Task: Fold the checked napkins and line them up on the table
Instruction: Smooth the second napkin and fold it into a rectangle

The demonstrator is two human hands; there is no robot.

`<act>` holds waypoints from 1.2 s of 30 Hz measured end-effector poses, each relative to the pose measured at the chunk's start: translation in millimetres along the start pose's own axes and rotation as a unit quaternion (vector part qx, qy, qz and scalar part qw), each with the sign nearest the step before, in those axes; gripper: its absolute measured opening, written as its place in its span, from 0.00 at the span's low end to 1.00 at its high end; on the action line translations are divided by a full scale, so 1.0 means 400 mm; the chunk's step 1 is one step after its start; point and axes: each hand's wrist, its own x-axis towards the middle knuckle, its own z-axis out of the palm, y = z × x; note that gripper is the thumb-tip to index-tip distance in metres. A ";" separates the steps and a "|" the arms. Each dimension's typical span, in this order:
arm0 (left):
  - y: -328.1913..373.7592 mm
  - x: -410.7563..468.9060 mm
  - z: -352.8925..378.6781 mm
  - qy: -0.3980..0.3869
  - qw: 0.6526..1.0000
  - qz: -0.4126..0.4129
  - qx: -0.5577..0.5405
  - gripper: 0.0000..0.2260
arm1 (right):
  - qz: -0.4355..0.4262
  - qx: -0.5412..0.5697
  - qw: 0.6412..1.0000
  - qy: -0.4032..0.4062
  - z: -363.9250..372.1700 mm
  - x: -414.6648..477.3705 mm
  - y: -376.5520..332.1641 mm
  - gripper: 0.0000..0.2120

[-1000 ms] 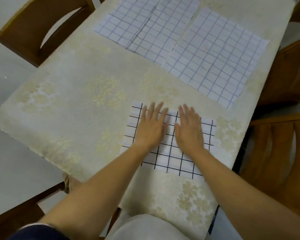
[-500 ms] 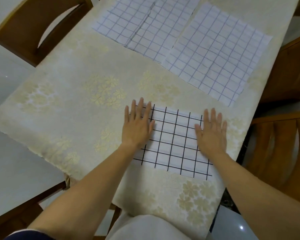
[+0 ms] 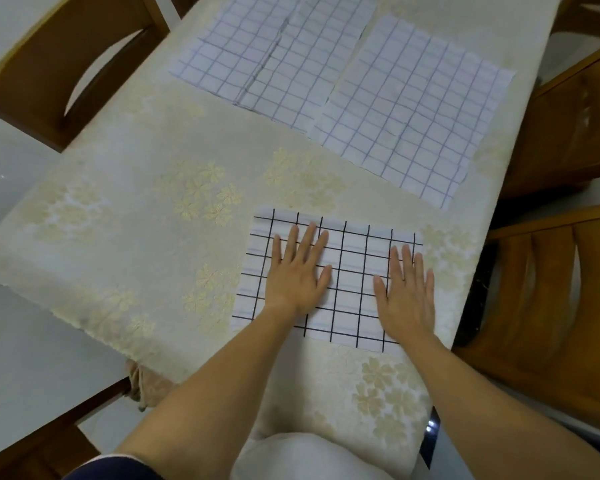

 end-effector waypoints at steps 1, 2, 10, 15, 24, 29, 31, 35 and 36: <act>0.004 0.000 -0.008 -0.002 1.000 -0.004 -0.009 0.31 | 0.013 -0.004 1.000 -0.002 -0.005 0.001 -0.006 0.36; 0.011 0.000 -0.019 0.003 1.000 -0.010 -0.018 0.31 | 0.026 -0.004 1.000 0.002 -0.011 0.004 -0.020 0.37; 0.062 0.110 -0.081 0.005 0.999 -0.008 -0.042 0.26 | -0.099 0.007 0.995 -0.015 -0.065 0.119 -0.234 0.31; -0.027 0.093 -0.050 0.009 0.999 -0.051 0.010 0.28 | -0.051 -0.006 0.998 -0.033 -0.039 0.115 -0.117 0.33; -0.085 0.089 -0.085 0.025 0.998 -0.058 -0.002 0.35 | 0.087 0.059 0.994 -0.016 -0.129 0.124 0.068 0.44; -0.048 0.059 -0.075 -0.054 0.990 0.133 0.002 0.44 | 0.214 0.231 0.946 -0.075 -0.161 0.111 0.051 0.48; -0.037 0.057 -0.075 -0.116 0.986 0.118 -0.009 0.49 | 0.245 0.252 0.929 -0.121 -0.169 0.105 0.061 0.45; -0.006 0.070 -0.102 -0.154 0.984 0.086 0.000 0.55 | 0.240 0.327 0.894 -0.192 -0.189 0.091 0.082 0.17; -0.002 0.073 -0.109 -0.161 0.984 0.082 0.008 0.56 | 0.234 0.365 0.878 -0.204 -0.197 0.078 0.076 0.15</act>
